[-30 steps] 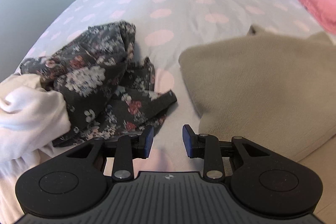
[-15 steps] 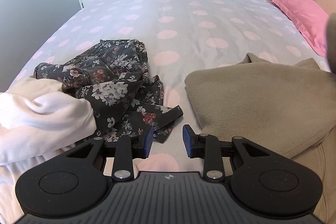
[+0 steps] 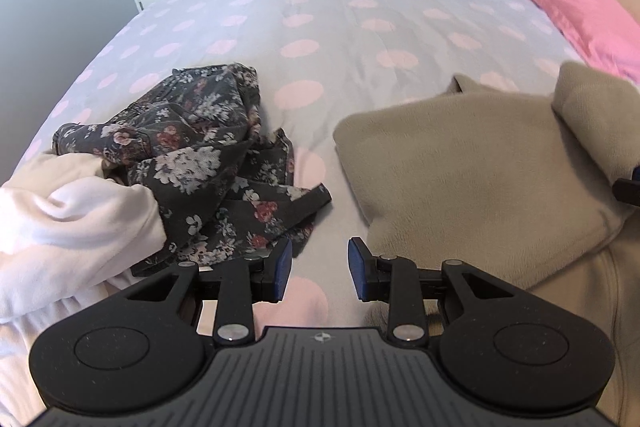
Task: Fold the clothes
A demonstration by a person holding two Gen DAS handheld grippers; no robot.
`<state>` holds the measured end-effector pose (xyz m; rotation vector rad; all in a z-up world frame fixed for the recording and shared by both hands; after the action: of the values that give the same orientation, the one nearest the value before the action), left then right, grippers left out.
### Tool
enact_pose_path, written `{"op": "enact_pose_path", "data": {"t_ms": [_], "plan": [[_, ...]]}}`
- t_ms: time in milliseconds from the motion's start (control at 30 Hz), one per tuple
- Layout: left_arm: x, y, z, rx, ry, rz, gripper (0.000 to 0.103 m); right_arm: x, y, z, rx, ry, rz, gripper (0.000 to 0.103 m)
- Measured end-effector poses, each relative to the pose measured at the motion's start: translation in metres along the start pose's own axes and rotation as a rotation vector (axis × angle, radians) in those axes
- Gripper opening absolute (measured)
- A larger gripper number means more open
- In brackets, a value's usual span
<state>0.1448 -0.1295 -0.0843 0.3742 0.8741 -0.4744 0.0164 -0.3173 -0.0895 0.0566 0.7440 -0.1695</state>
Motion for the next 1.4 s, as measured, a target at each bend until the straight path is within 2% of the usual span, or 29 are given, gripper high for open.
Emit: {"op": "enact_pose_path", "data": {"t_ms": [133, 200, 300, 367, 433, 500, 633, 667, 733, 800, 833, 1000, 1100, 1200, 1267, 1400], "plan": [[-0.002, -0.001, -0.002, -0.008, 0.012, -0.016, 0.029, -0.028, -0.011, 0.002, 0.135, -0.001, 0.037, 0.044], [-0.002, 0.001, -0.001, -0.013, 0.014, -0.018, 0.029, -0.042, -0.032, 0.004, 0.227, -0.023, 0.004, 0.048], [-0.002, 0.006, 0.0, -0.018, 0.015, -0.011, 0.029, -0.046, -0.081, -0.001, 0.421, -0.026, -0.083, 0.048], [-0.002, 0.011, 0.001, -0.024, 0.017, -0.004, 0.029, -0.041, -0.114, -0.008, 0.563, -0.02, -0.112, 0.05], [-0.002, 0.016, 0.001, -0.029, 0.017, 0.002, 0.029, -0.033, -0.138, -0.02, 0.674, -0.008, -0.115, 0.057], [-0.002, 0.022, 0.001, -0.036, 0.019, 0.012, 0.031, -0.018, -0.15, -0.031, 0.774, 0.032, -0.069, 0.061], [0.002, 0.027, 0.0, -0.044, 0.032, 0.024, 0.036, 0.013, -0.156, -0.052, 1.001, 0.077, 0.06, 0.062], [0.003, 0.027, -0.001, -0.042, 0.035, 0.024, 0.036, 0.014, -0.154, -0.049, 1.005, 0.067, 0.061, 0.06], [0.005, 0.026, -0.001, -0.038, 0.04, 0.023, 0.036, 0.016, -0.149, -0.043, 1.014, 0.048, 0.062, 0.038], [0.005, 0.023, 0.0, -0.03, 0.037, 0.018, 0.036, 0.018, -0.145, -0.036, 1.019, 0.027, 0.062, 0.025], [0.005, 0.022, 0.0, -0.028, 0.036, 0.014, 0.036, 0.013, -0.137, -0.026, 0.978, 0.003, 0.06, 0.023], [0.006, 0.015, 0.004, -0.031, 0.034, -0.016, 0.036, -0.009, -0.076, 0.024, 0.741, -0.089, 0.117, 0.021], [0.004, 0.011, 0.006, -0.04, 0.035, -0.048, 0.036, -0.014, -0.035, 0.046, 0.588, -0.108, 0.183, 0.021], [0.003, 0.008, 0.008, -0.05, 0.035, -0.066, 0.036, -0.007, -0.008, 0.051, 0.527, -0.081, 0.222, 0.024], [0.001, 0.007, 0.009, -0.06, 0.029, -0.077, 0.036, -0.002, 0.001, 0.05, 0.512, -0.059, 0.243, 0.031], [-0.004, 0.003, 0.013, -0.098, -0.004, -0.15, 0.035, 0.004, 0.013, 0.049, 0.487, -0.028, 0.275, 0.04]]}}
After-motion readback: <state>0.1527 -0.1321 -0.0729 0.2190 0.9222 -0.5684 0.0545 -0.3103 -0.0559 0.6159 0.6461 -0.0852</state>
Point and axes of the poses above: each gripper's, at about its wrist camera, not at the fingertips, and x roughly the way its jaws point, y to its left, z to its top, the point moved 6 cm from there along x, roughly the way its jaws point, and after that the axes turned 1 degree about -y, right-handed, at the moved point
